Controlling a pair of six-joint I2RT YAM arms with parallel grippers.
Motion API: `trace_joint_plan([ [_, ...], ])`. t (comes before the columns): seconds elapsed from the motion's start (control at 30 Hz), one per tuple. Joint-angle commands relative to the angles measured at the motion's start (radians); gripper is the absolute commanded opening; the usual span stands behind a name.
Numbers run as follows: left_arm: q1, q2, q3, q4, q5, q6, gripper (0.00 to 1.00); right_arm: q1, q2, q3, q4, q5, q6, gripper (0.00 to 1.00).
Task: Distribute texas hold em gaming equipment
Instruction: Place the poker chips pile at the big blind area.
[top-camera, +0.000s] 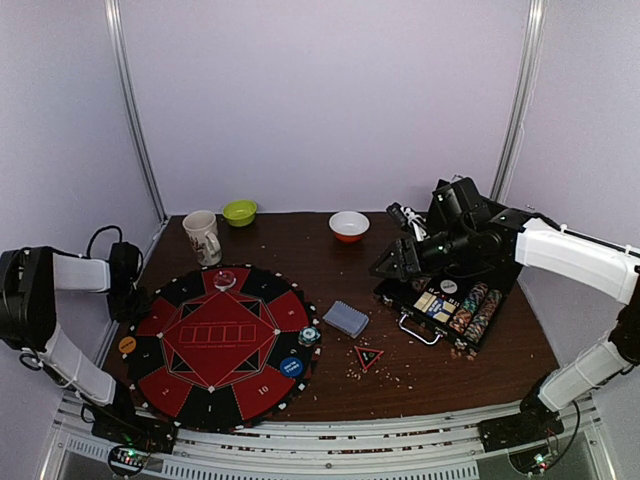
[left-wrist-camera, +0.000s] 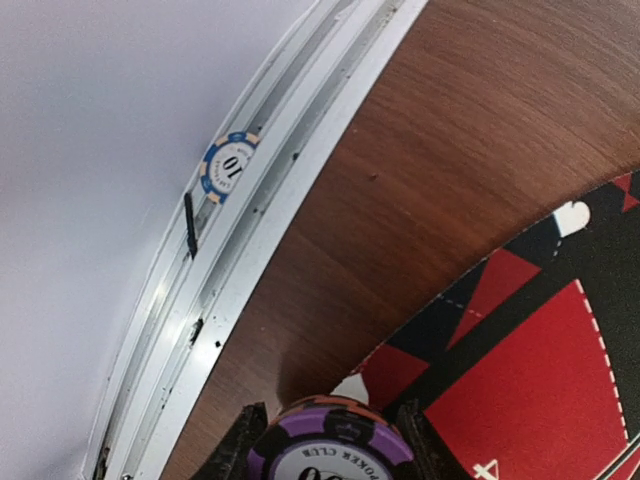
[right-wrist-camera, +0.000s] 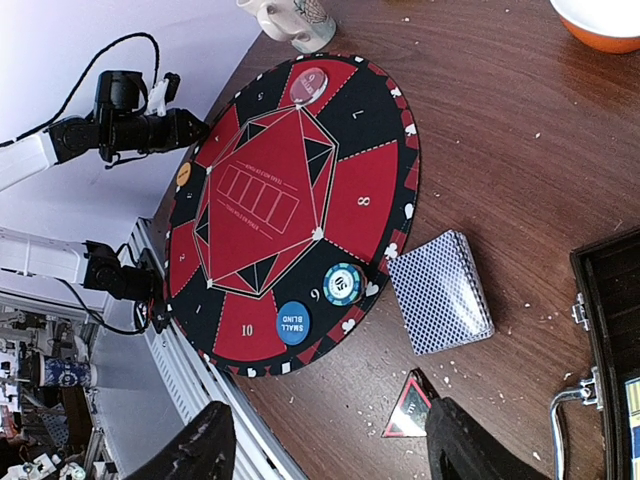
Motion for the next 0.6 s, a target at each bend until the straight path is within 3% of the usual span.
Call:
trace_joint_plan([
  [0.0,0.008,-0.04,-0.056,0.073,-0.003,-0.093,0.0,-0.021,-0.012,0.0,-0.021,-0.018,-0.019,0.67],
  [0.47,0.011,0.022,-0.106,0.059,0.009,-0.244,0.0,-0.038,0.003,0.039,-0.036,-0.036,-0.021,0.67],
  [0.57,0.011,0.013,-0.127,0.055,-0.013,-0.281,0.12,-0.04,0.001,0.047,-0.04,-0.04,-0.023,0.67],
])
